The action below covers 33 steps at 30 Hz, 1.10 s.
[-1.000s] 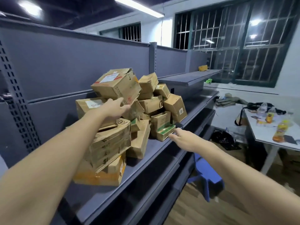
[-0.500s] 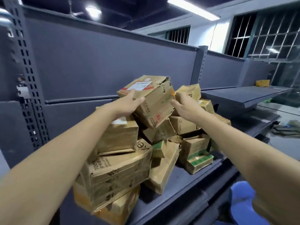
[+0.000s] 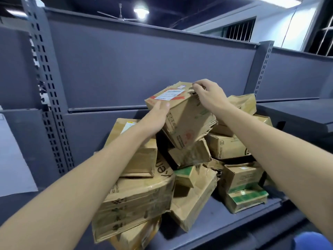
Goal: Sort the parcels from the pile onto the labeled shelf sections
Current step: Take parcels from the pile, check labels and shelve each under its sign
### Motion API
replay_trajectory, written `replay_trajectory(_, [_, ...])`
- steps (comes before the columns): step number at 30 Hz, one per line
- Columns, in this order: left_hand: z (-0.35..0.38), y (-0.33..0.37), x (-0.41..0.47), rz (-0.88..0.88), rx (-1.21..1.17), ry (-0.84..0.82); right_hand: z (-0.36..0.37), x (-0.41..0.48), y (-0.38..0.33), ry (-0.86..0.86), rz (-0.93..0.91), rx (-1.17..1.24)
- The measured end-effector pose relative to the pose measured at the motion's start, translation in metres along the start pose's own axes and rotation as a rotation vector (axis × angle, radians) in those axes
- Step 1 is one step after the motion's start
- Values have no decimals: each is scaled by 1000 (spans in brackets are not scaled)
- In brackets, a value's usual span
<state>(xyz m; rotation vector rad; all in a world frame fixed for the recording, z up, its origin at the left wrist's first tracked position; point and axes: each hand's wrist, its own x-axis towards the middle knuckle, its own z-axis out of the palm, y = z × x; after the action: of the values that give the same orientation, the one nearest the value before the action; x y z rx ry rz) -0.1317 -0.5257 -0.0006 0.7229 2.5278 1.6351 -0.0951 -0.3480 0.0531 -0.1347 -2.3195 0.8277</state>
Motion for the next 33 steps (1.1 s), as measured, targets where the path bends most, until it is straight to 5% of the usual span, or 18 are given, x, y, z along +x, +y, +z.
replay_trajectory(12, [-5, 46, -26, 159, -115, 63, -47, -21, -18, 154, -85, 91])
replay_trajectory(20, [22, 63, -109, 315, -268, 169, -92, -125, -27, 336, -54, 292])
replay_trajectory(33, [100, -11, -237, 247, -465, -183, -73, -369, 16, 608, 319, 264])
